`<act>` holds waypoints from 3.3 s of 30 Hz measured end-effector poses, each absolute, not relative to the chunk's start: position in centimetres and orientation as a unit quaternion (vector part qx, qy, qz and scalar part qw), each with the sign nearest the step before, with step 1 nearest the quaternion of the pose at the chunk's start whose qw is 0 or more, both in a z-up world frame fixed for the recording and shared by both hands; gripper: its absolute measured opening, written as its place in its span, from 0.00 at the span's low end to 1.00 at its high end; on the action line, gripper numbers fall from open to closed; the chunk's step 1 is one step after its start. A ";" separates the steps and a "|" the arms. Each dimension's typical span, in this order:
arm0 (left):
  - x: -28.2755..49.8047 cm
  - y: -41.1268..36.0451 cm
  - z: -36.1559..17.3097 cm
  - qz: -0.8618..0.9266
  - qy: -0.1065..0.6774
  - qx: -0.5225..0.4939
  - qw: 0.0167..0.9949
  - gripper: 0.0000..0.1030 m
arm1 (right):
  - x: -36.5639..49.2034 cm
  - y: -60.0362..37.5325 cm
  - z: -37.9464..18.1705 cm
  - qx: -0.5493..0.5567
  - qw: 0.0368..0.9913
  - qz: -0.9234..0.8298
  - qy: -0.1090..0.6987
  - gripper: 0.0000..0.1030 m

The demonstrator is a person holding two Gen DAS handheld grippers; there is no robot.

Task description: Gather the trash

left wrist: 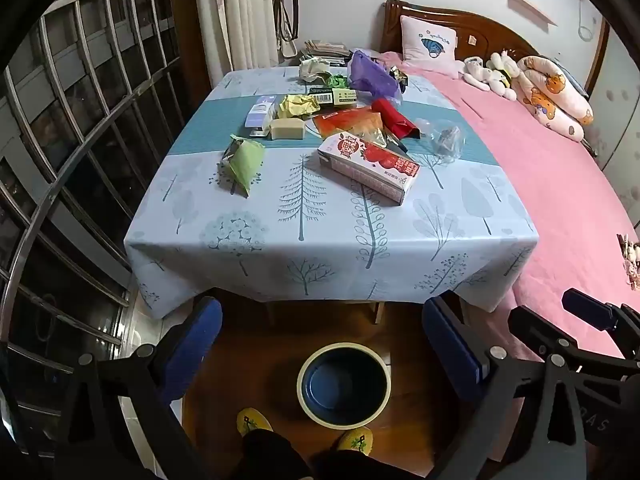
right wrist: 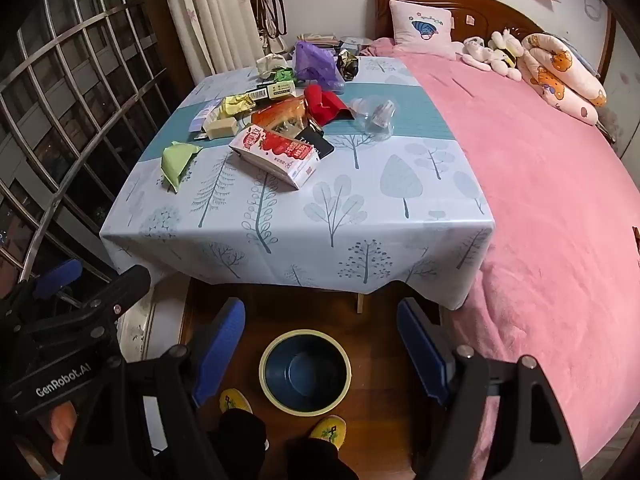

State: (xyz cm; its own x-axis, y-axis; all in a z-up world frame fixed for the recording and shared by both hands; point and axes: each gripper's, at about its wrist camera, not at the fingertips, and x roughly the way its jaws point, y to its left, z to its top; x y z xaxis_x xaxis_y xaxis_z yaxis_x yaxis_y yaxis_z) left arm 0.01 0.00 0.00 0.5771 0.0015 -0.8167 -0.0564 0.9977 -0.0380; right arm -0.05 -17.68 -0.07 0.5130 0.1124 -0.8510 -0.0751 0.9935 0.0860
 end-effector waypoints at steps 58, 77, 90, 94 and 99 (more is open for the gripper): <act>0.5 0.5 -0.2 0.024 0.468 -0.046 0.882 0.96 | 0.2 -17.9 -0.8 0.036 0.859 0.072 0.506 0.77; 1.3 1.3 0.7 0.039 0.466 -0.049 0.882 0.96 | 1.6 -17.0 0.3 0.035 0.864 0.090 0.494 0.77; 3.5 4.8 2.1 0.068 0.441 -0.069 0.892 0.96 | 5.0 -14.8 1.1 0.017 0.871 0.114 0.477 0.77; 6.1 7.2 2.0 0.075 0.446 -0.073 0.889 0.96 | 7.5 -13.6 0.9 0.022 0.868 0.116 0.483 0.77; 10.7 11.4 1.3 0.067 0.473 -0.110 0.872 0.96 | 11.1 -11.8 0.4 0.000 0.871 0.109 0.479 0.77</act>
